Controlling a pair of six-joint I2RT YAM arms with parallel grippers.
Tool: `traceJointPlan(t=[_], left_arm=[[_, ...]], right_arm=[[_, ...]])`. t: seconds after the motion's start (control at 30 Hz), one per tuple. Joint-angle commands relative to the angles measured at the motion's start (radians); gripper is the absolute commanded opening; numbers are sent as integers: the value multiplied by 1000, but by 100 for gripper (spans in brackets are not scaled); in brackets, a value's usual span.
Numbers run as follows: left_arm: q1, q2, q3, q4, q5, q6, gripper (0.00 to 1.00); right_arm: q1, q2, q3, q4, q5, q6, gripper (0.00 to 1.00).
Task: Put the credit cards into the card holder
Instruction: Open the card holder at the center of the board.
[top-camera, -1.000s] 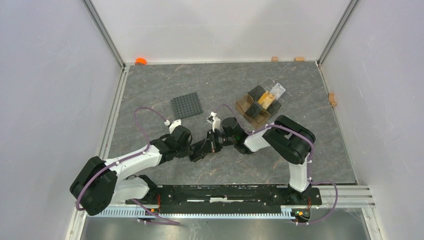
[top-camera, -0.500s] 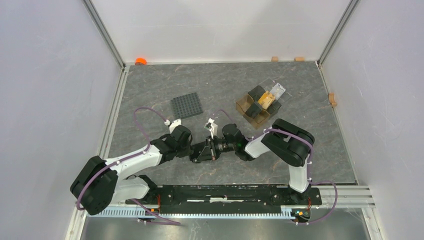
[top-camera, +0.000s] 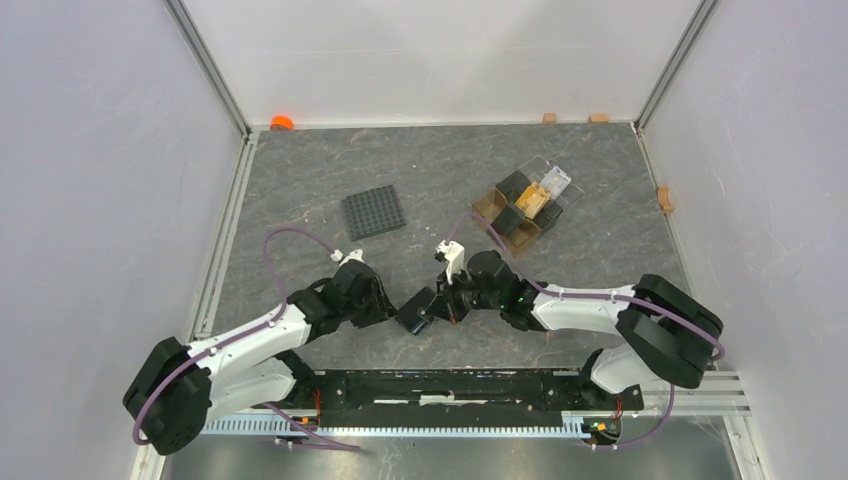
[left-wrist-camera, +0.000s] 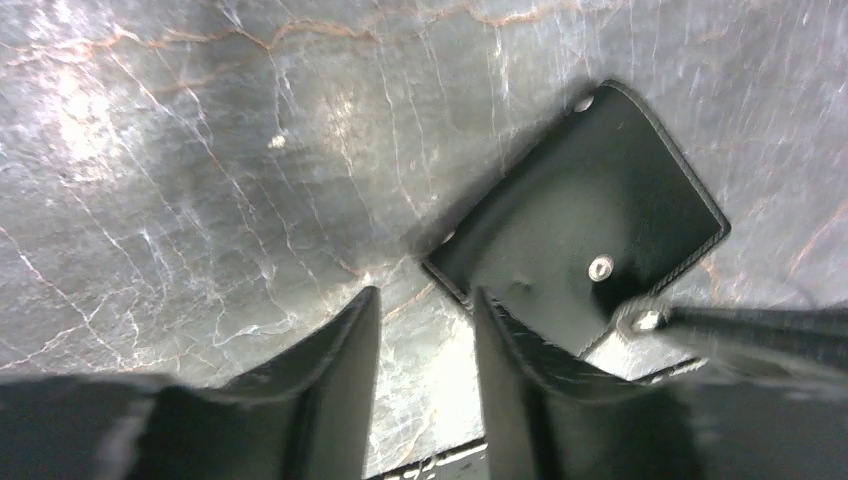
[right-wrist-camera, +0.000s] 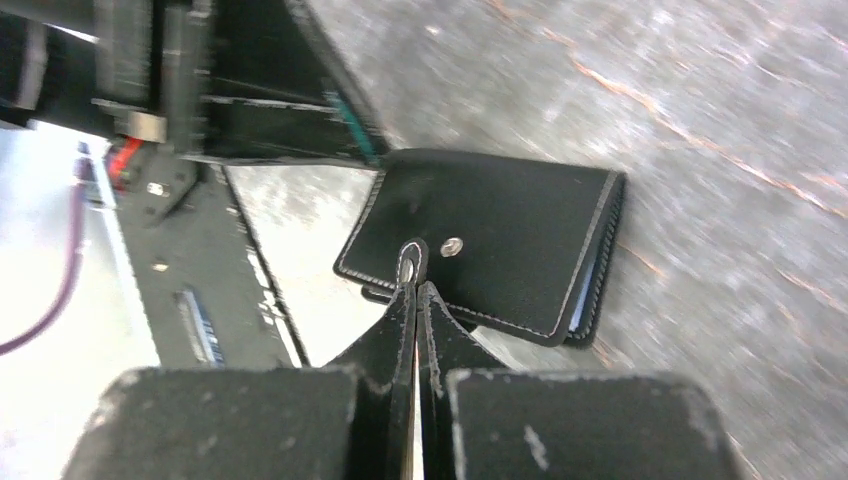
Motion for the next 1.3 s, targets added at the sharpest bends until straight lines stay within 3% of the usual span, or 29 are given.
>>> traceJointPlan(t=[0.0, 0.1, 0.17, 0.2, 0.3, 0.4, 0.57, 0.67, 0.73, 0.97, 1.27], left_arm=[[-9, -37, 55, -62, 99, 56, 53], [-9, -86, 102, -133, 80, 148, 67], [-9, -93, 120, -142, 86, 221, 74], [-9, -84, 123, -135, 102, 249, 76], [-11, -16, 118, -51, 178, 297, 77], [-27, 64, 115, 58, 229, 301, 77], [-54, 153, 124, 168, 177, 301, 77], [-66, 217, 113, 237, 171, 312, 65], [-80, 270, 111, 271, 182, 317, 63], [-201, 374, 116, 340, 143, 289, 60], [-238, 295, 45, 323, 34, 167, 57]], right_arm=[[-14, -81, -13, -233, 195, -153, 1], [-46, -160, -51, -306, 251, -163, 7], [-61, -224, -76, -358, 285, -152, 20], [-61, -256, -91, -381, 303, -139, 31], [-61, -362, -145, -416, 354, -59, 54], [-61, -444, -206, -411, 354, 66, 65], [-37, -518, -298, -265, 349, 273, 70], [-11, -495, -303, -190, 353, 332, 70], [9, -464, -292, -157, 384, 357, 70], [70, -364, -246, -89, 500, 391, 74], [88, -276, -196, -151, 689, 362, 72]])
